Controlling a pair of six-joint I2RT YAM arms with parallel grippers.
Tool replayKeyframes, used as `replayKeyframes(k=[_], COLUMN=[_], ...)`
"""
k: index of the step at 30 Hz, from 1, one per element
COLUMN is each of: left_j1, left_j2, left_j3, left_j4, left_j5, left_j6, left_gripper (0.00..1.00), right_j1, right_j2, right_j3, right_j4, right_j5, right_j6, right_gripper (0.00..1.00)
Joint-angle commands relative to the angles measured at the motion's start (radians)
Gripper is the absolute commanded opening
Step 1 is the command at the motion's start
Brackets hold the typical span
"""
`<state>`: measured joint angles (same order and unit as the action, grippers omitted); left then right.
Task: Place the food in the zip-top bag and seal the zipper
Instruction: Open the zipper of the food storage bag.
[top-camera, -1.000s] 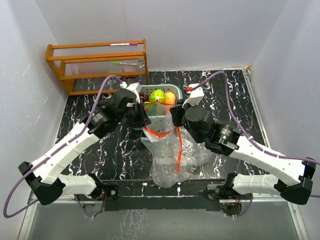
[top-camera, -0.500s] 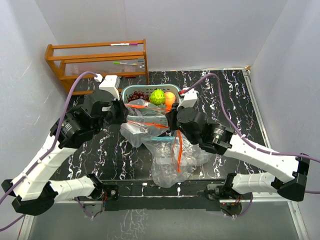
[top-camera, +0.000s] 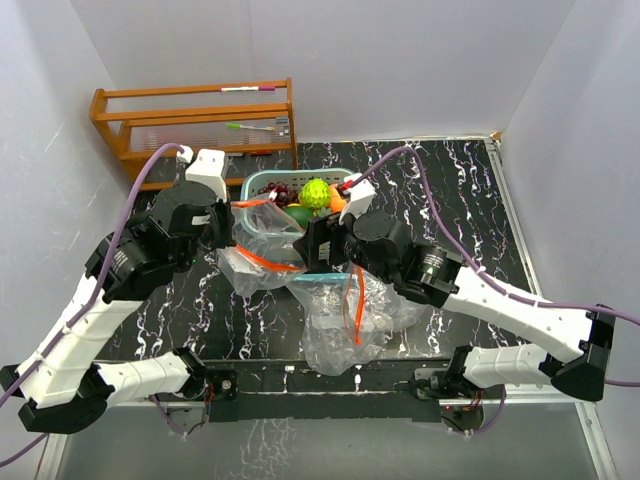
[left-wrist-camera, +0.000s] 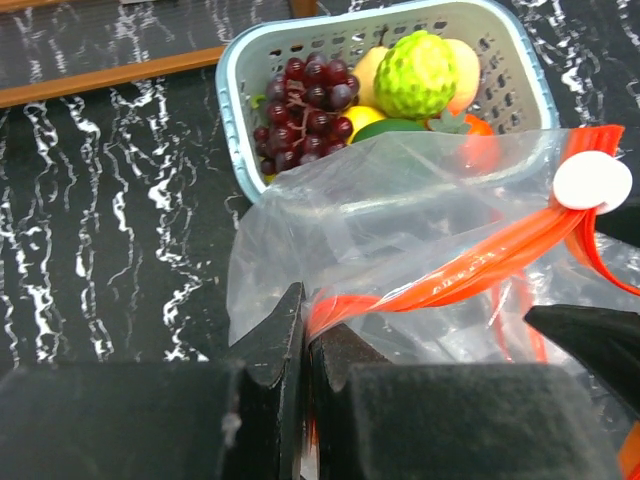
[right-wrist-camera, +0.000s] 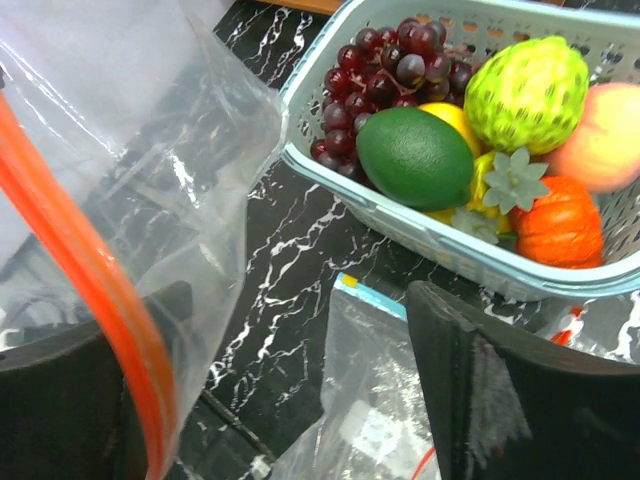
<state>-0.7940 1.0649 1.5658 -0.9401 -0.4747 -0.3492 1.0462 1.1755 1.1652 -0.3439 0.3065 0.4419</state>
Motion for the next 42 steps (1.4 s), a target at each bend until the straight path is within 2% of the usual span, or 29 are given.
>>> replayKeyframes(k=[1, 9, 12, 19, 25, 31, 38, 42], left_j1=[0.007, 0.007, 0.007, 0.007, 0.007, 0.007, 0.007, 0.008], left_j2=[-0.018, -0.036, -0.042, -0.009, 0.021, -0.003, -0.018, -0.038], left_j3=[0.025, 0.01, -0.036, -0.097, -0.103, -0.094, -0.078, -0.027], left_j4=[-0.077, -0.107, -0.076, 0.074, 0.107, 0.013, -0.081, -0.135], left_j5=[-0.093, -0.235, -0.193, -0.071, -0.062, -0.203, -0.303, -0.367], left_j6=[0.058, 0.09, 0.085, 0.093, 0.13, 0.144, 0.115, 0.095], left_gripper=[0.0, 0.0, 0.0, 0.0, 0.0, 0.0, 0.0, 0.0], right_j1=[-0.003, -0.003, -0.004, -0.005, -0.004, -0.005, -0.005, -0.02], right_j2=[-0.031, -0.076, -0.055, 0.1, 0.143, 0.069, -0.021, 0.043], right_j3=[0.04, 0.077, 0.104, 0.186, 0.189, 0.188, 0.186, 0.271], right_j4=[0.084, 0.14, 0.178, 0.192, 0.269, 0.236, 0.279, 0.114], right_j5=[0.01, -0.014, -0.091, -0.127, -0.22, -0.139, -0.154, 0.065], right_j6=[-0.02, -0.066, -0.079, -0.034, 0.013, -0.017, -0.082, -0.089], right_gripper=[0.98, 0.98, 0.98, 0.98, 0.98, 0.98, 0.98, 0.98])
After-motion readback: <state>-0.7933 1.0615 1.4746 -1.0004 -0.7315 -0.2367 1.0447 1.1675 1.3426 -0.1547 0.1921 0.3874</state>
